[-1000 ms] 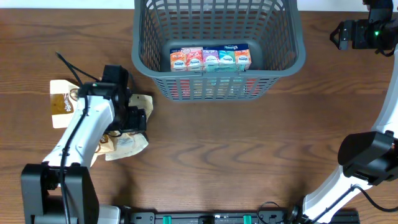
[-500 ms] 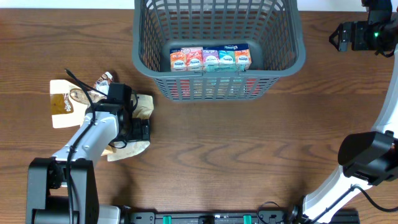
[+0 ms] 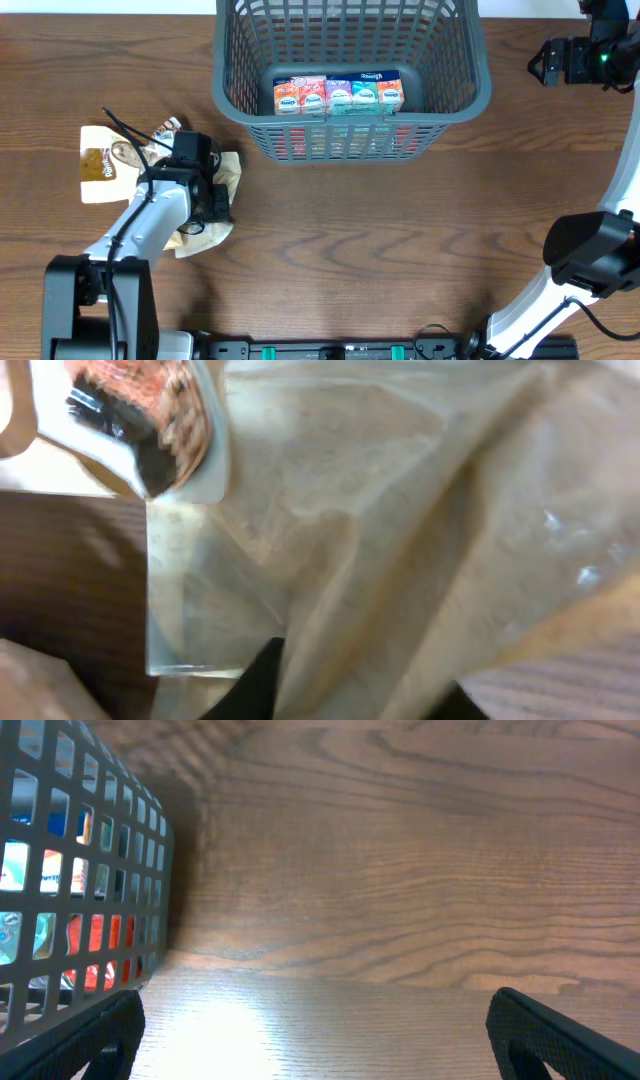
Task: Pack container
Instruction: 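Retract the right arm and reach the left gripper to the bread bag, then lift the bread bag with the left gripper and drop it into the basket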
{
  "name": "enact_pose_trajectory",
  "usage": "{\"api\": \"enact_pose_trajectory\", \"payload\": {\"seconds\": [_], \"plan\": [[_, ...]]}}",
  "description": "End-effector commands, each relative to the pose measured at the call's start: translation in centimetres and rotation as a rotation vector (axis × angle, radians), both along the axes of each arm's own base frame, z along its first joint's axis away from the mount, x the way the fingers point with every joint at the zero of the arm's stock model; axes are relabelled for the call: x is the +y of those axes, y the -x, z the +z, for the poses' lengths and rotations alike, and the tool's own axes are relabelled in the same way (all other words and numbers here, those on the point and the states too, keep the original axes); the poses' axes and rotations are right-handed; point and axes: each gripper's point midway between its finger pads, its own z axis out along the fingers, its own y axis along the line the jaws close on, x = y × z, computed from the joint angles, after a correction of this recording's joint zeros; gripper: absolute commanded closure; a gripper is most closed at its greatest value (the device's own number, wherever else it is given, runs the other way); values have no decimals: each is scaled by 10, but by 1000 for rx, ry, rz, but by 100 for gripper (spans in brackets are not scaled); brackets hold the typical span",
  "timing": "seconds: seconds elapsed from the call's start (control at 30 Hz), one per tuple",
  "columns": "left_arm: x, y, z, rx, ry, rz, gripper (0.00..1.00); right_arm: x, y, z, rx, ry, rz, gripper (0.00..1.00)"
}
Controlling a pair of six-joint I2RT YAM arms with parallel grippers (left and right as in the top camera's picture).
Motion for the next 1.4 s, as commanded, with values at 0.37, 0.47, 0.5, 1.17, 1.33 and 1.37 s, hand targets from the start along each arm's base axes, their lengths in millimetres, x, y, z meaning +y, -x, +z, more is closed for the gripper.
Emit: {"api": "enact_pose_trajectory", "payload": {"seconds": [0.37,0.47,0.5,1.17,1.33,1.37], "plan": [[-1,-73,178,-379,15,24,94,5,1,6,-16,-5,8,1],[1,-79,224,-507,13,35,94,5,1,6,-16,-5,8,1],[1,-80,236,-538,16,36,94,5,1,6,-16,-5,8,1],[-27,-118,351,-894,80,-22,94,3,1,6,-15,2,4,1],[-87,-133,372,-963,62,-263,94,3,0,7,-22,4,4,1],[-99,-136,375,-969,57,-310,94,3,0,7,-22,4,4,1]]}}
